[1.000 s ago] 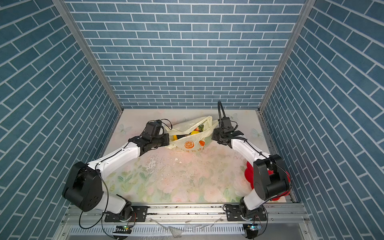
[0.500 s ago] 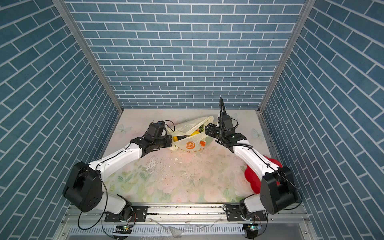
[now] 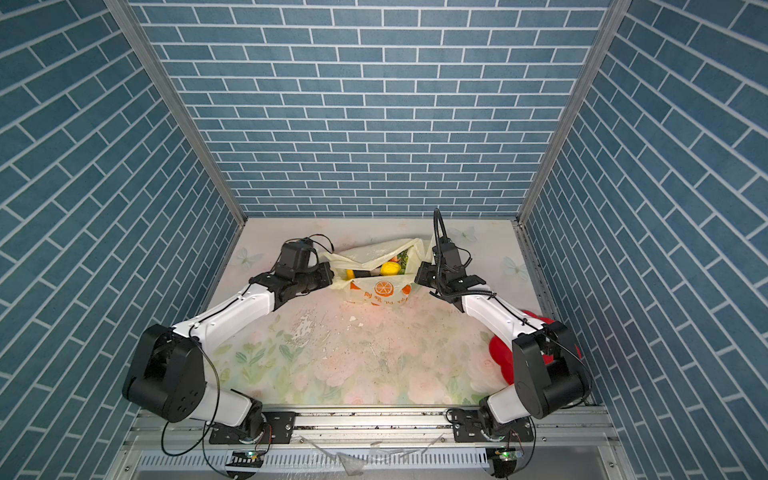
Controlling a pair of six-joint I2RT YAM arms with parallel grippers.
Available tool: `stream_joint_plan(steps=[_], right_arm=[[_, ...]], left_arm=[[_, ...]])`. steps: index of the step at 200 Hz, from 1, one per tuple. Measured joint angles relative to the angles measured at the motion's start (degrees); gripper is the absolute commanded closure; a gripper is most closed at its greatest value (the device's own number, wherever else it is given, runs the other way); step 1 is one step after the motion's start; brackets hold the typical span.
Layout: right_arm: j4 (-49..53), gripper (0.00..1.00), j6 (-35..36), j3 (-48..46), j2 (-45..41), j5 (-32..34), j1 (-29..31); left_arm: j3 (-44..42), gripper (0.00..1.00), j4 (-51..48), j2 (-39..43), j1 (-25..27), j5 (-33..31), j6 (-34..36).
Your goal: Take the fake fruits out of the plastic bag
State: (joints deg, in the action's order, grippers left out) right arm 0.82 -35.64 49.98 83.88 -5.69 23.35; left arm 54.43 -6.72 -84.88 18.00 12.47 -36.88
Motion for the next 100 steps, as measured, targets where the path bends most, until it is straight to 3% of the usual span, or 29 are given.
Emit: stream_joint_plan(steps=[16, 44, 66, 100], right_arm=[[-3.8, 1.0, 0.17, -4.24, 0.11, -2.23, -2.82], [-8.39, 1.0, 1.07, -5.92, 0.17, -3.41, -3.89], [-9.75, 0.67, 1.86, -5.9, -0.24, -3.32, -3.98], [-1.57, 0.42, 5.35, -4.92, -4.5, 1.11, -3.37]], left_arm=[[-0.46, 1.0, 1.68, -0.92, -1.88, 2.82, -2.21], [-0.31, 1.0, 3.63, -1.79, -0.7, 4.74, -4.09], [1.29, 1.0, 3.1, -1.92, 0.81, 4.24, -3.61], [2.56, 1.0, 2.32, -1.68, 3.06, 2.86, -2.6]])
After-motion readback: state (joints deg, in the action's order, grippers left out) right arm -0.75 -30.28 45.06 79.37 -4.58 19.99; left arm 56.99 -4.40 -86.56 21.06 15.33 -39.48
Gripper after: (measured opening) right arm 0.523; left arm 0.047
